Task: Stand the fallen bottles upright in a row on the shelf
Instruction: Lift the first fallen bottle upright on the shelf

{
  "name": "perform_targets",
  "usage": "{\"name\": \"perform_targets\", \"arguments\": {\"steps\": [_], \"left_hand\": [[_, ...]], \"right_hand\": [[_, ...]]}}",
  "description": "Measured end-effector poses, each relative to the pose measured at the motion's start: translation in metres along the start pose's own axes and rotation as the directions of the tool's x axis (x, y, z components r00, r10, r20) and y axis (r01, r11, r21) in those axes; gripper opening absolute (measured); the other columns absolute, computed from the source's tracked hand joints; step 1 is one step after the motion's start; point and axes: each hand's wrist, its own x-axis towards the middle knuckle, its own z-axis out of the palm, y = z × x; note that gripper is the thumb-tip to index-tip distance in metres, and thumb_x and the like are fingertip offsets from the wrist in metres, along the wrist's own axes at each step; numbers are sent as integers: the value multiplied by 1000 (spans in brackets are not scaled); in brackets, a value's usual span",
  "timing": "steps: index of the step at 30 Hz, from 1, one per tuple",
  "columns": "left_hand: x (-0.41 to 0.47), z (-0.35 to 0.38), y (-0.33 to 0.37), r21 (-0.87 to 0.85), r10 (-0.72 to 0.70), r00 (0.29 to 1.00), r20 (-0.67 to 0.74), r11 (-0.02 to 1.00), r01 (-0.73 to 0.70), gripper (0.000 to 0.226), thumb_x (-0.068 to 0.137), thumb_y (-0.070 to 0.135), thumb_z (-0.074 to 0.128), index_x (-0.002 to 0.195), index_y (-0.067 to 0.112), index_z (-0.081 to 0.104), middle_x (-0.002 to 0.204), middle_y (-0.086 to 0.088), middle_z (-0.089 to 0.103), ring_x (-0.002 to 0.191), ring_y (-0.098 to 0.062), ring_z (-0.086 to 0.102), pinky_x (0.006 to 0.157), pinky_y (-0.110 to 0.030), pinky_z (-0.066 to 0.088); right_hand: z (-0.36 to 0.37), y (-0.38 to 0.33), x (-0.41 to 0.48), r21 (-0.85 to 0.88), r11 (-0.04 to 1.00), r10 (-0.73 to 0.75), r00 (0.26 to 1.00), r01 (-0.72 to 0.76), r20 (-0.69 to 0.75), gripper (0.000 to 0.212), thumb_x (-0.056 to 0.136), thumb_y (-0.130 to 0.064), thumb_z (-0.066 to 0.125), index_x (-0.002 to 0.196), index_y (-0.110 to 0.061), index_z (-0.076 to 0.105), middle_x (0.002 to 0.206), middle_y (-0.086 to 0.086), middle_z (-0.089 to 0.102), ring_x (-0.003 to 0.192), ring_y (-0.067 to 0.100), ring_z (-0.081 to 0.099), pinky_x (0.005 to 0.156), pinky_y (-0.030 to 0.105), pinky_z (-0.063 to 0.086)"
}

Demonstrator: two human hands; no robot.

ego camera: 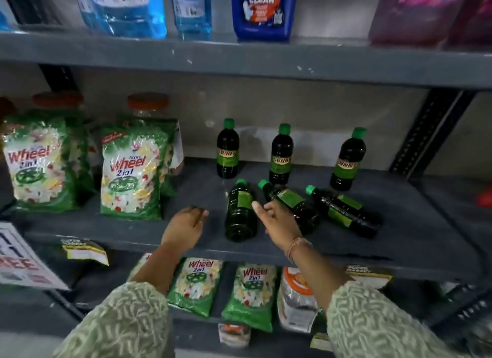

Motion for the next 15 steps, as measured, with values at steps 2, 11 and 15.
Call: {"name": "perform_targets", "arguments": {"steps": [2, 11, 15], "left_hand": [[9, 9, -15, 91, -18, 997, 78, 996, 11, 43, 94, 29, 35, 118, -1, 55, 130, -22, 54, 121, -36, 48, 103, -41, 37], [17, 30, -43, 298, -35, 991, 127, 955, -5, 84, 75, 58, 3, 144, 12, 18, 156, -10, 17, 145, -29, 11, 118, -42, 11], [17, 33, -45, 308, -6, 996, 94, 951, -24, 92, 68, 58, -4, 143, 12, 20, 155, -11, 19, 145, -29, 12, 118, -42, 12]], "right_hand": [[12, -4, 10, 17, 995, 101, 988, -103, 114, 84, 47, -93, 41, 89, -22, 49, 93, 8, 57, 93, 29, 59, 88, 48, 51], [48, -31, 50, -54, 941, 338, 930, -334, 146, 64, 61, -59, 70, 100, -9, 65, 109, 12, 67, 97, 31, 62, 83, 34, 51], [59, -27, 58, -43, 980, 193, 978, -196, -73, 58, 60, -61, 69, 93, -13, 64, 97, 10, 70, 89, 31, 64, 76, 35, 53]]}}
